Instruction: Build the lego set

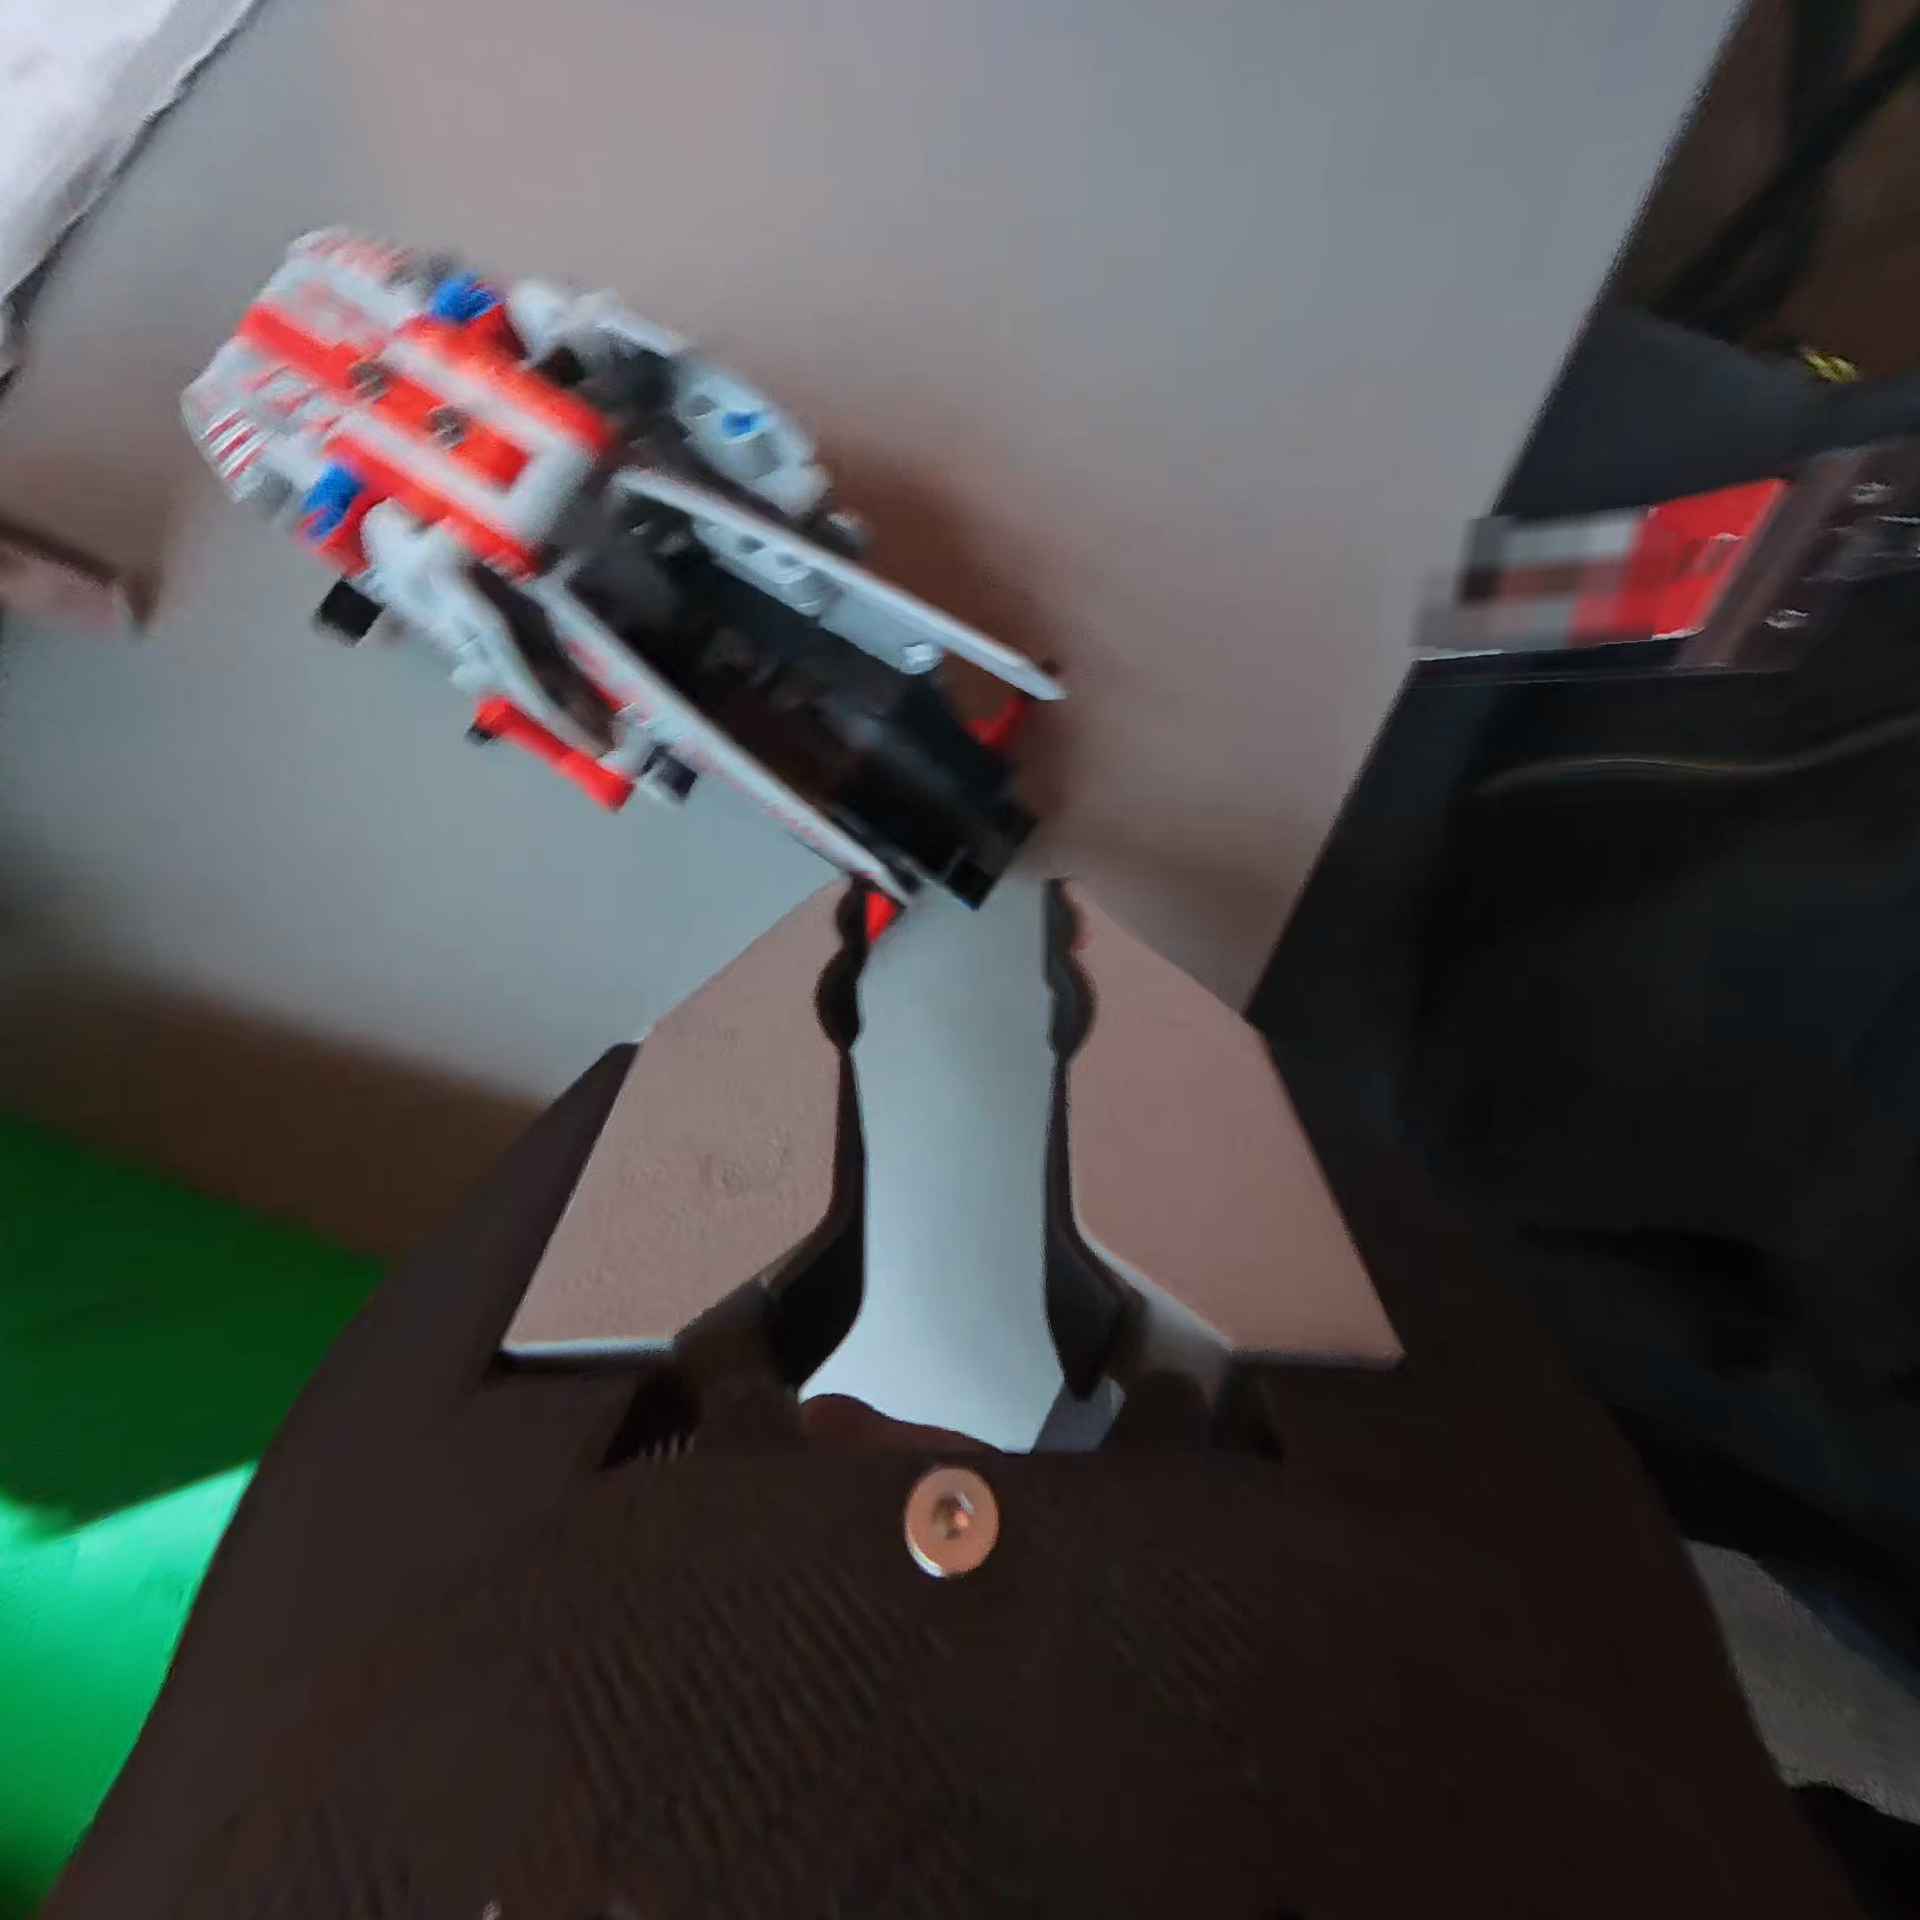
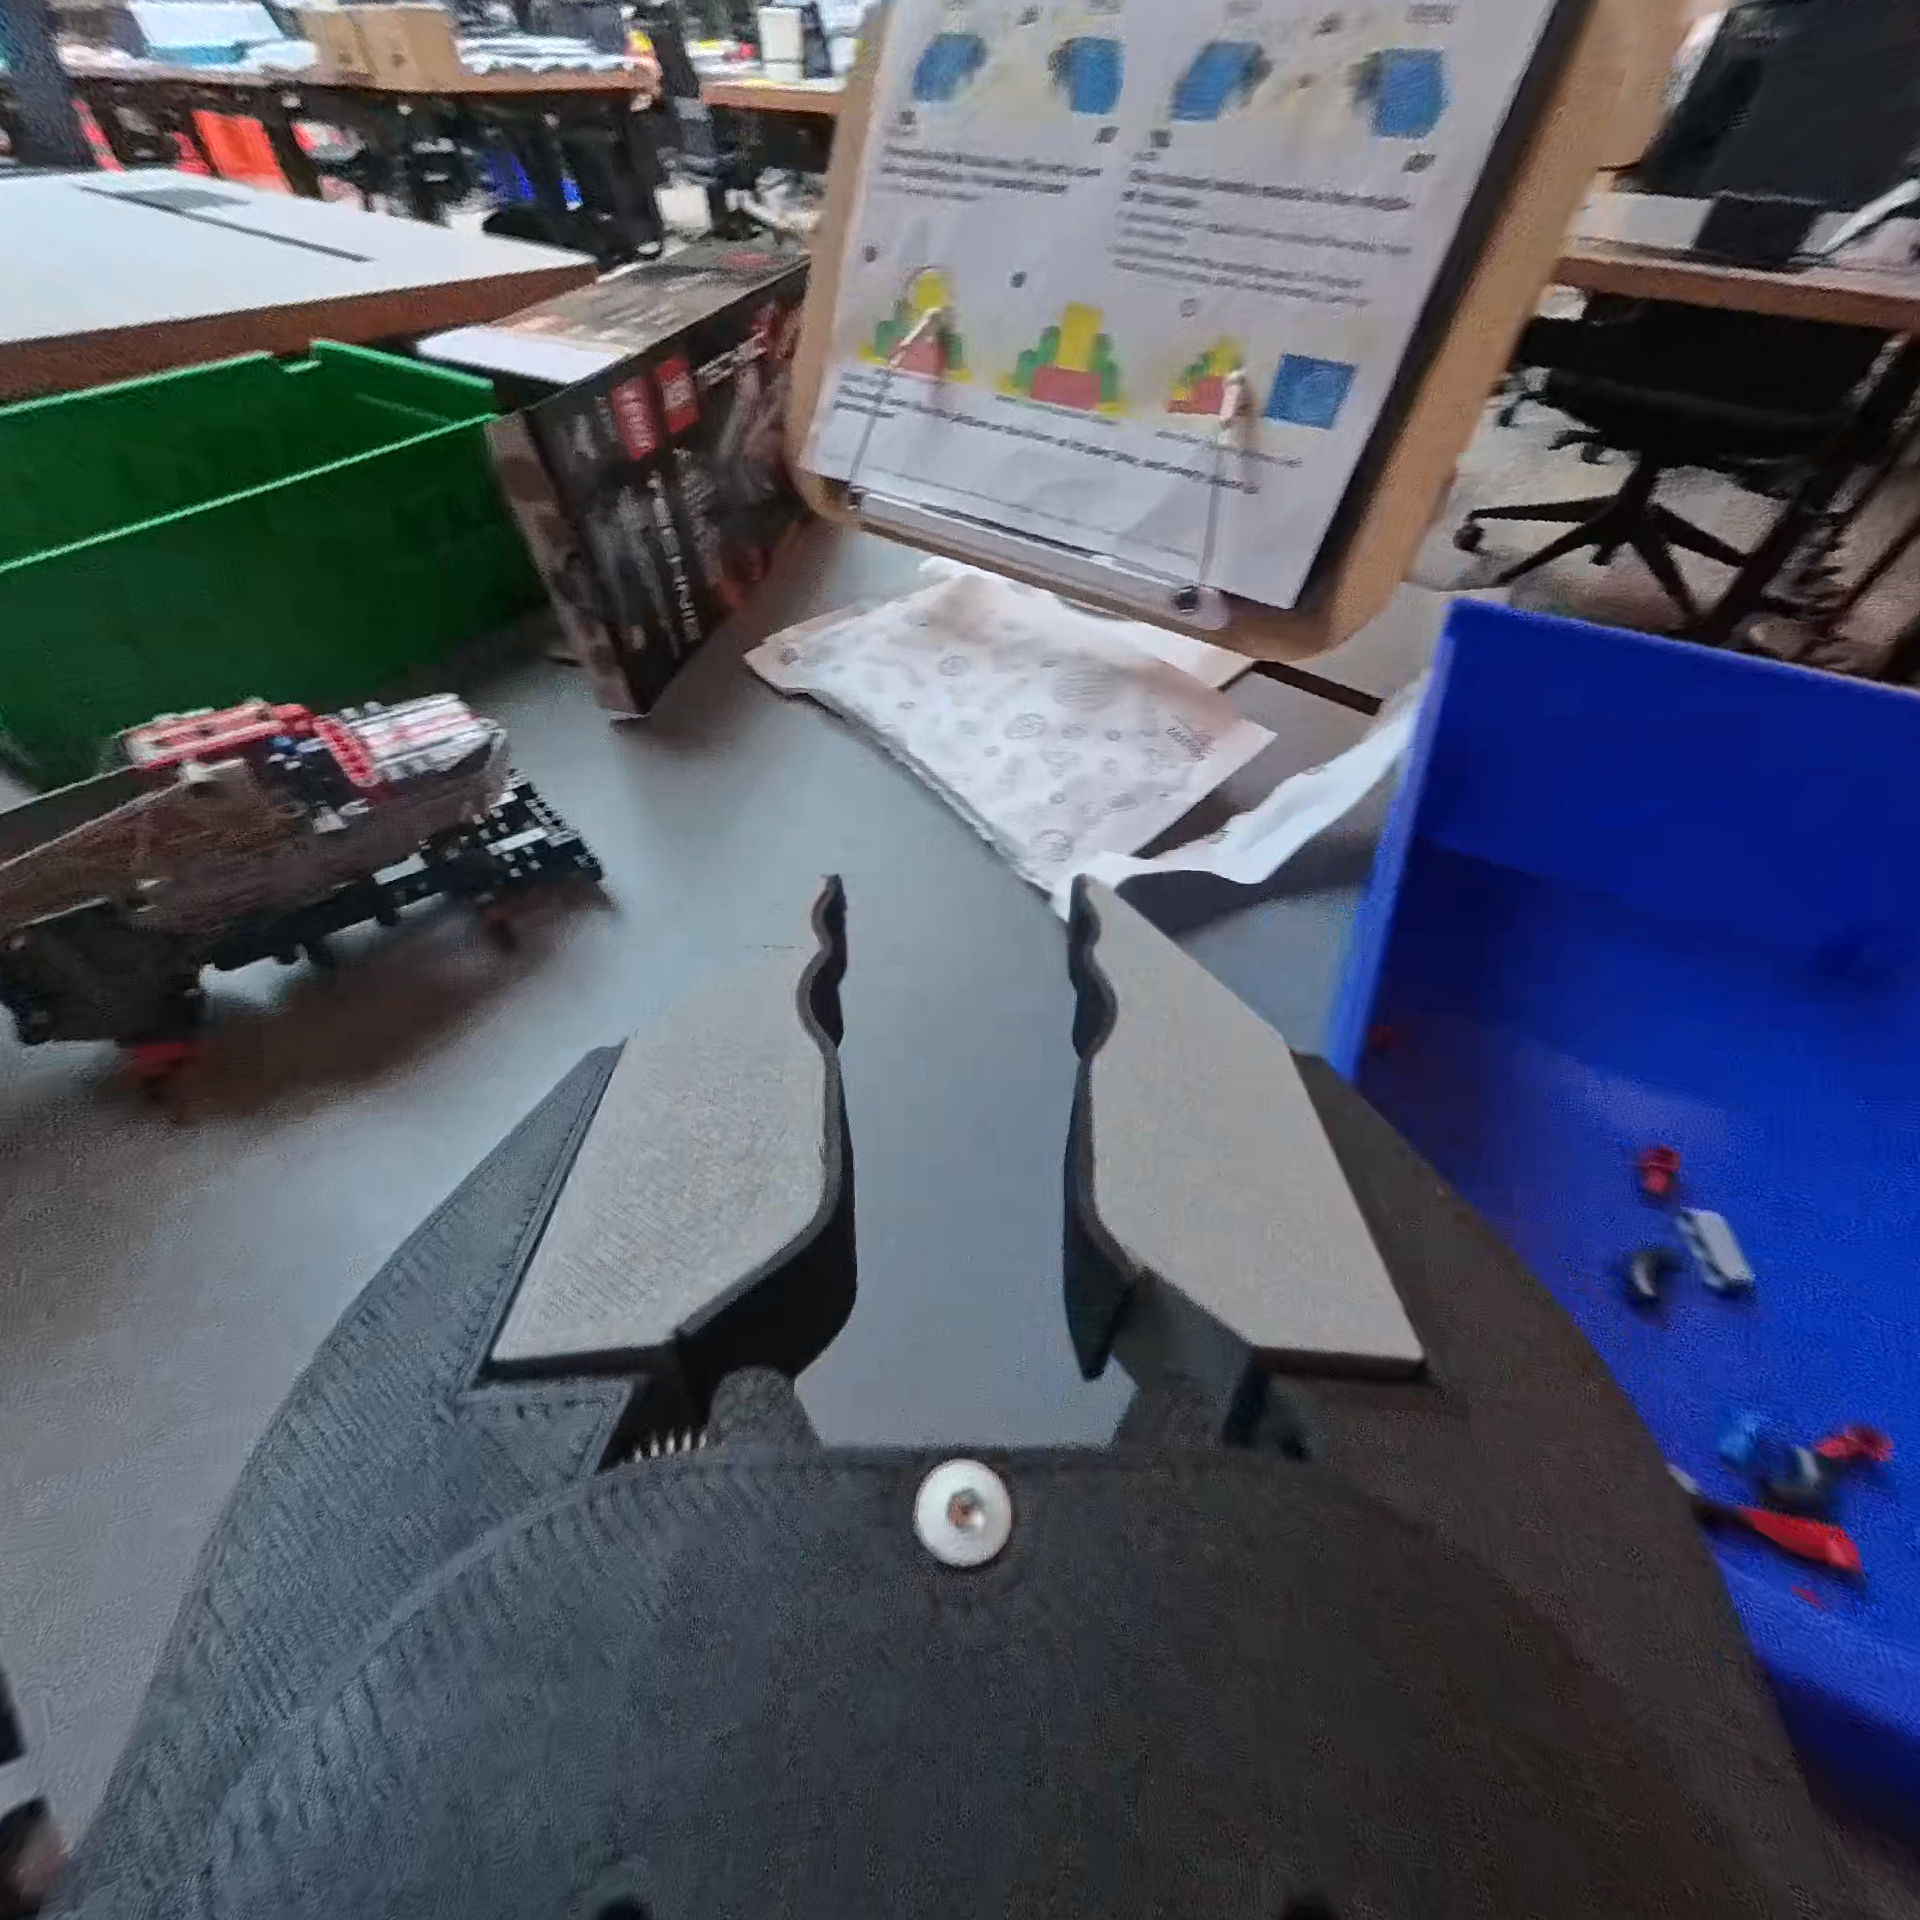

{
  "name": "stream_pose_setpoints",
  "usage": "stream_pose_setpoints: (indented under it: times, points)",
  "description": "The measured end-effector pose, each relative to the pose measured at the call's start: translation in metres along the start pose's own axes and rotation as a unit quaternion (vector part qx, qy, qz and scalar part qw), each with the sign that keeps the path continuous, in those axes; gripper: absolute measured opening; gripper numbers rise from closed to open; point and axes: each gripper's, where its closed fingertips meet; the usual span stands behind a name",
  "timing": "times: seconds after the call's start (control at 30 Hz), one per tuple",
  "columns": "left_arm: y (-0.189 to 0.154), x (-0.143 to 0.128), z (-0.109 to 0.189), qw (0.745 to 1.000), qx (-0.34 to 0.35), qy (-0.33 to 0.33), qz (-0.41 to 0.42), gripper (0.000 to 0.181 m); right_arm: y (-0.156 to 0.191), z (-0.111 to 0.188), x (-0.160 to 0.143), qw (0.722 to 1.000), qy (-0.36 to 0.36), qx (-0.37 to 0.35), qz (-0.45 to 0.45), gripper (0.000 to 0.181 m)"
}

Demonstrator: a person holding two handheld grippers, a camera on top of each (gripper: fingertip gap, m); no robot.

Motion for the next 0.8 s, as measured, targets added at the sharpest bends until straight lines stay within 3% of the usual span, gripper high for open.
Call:
stream_pose_setpoints:
  times: [0.07,0.13,0.2,0.23,0.37,0.57,0.67,0.8]
  points:
    - [-0.006,0.005,0.003,1.000,-0.007,-0.008,-0.012,0.030,0.019,-0.013,-0.010,0.999,0.026,0.025,0.024,0.040]
    - [0.013,0.010,0.008,0.999,0.030,-0.028,0.017,0.021,0.027,-0.024,-0.023,0.996,0.057,0.024,0.061,0.040]
    - [0.027,0.007,0.009,0.997,0.040,-0.030,0.054,0.036,0.026,-0.032,-0.037,0.992,0.092,0.002,0.089,0.042]
    - [0.034,0.005,0.010,0.996,0.049,-0.034,0.064,0.034,0.025,-0.035,-0.042,0.990,0.104,-0.005,0.097,0.042]
    - [0.088,-0.015,0.025,0.977,0.180,-0.023,0.113,0.021,0.026,-0.039,-0.050,0.990,0.114,0.008,0.084,0.043]
    - [0.078,0.000,0.031,0.981,0.141,-0.073,0.111,0.031,0.036,-0.051,-0.063,0.991,0.110,0.057,0.040,0.040]
    - [0.081,0.003,0.025,0.980,0.166,-0.064,0.094,0.035,0.044,-0.059,-0.071,0.990,0.109,0.074,0.044,0.041]
    - [0.090,0.011,0.015,0.973,0.193,-0.090,0.085,0.010,0.054,-0.065,-0.084,0.985,0.132,0.097,0.052,0.043]
Point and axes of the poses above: each gripper's, where its closed fingertips meet, z back along the fingers, x out of its top, y = z × x across the jaws, and after that the axes turned 4 degrees about y, right-handed
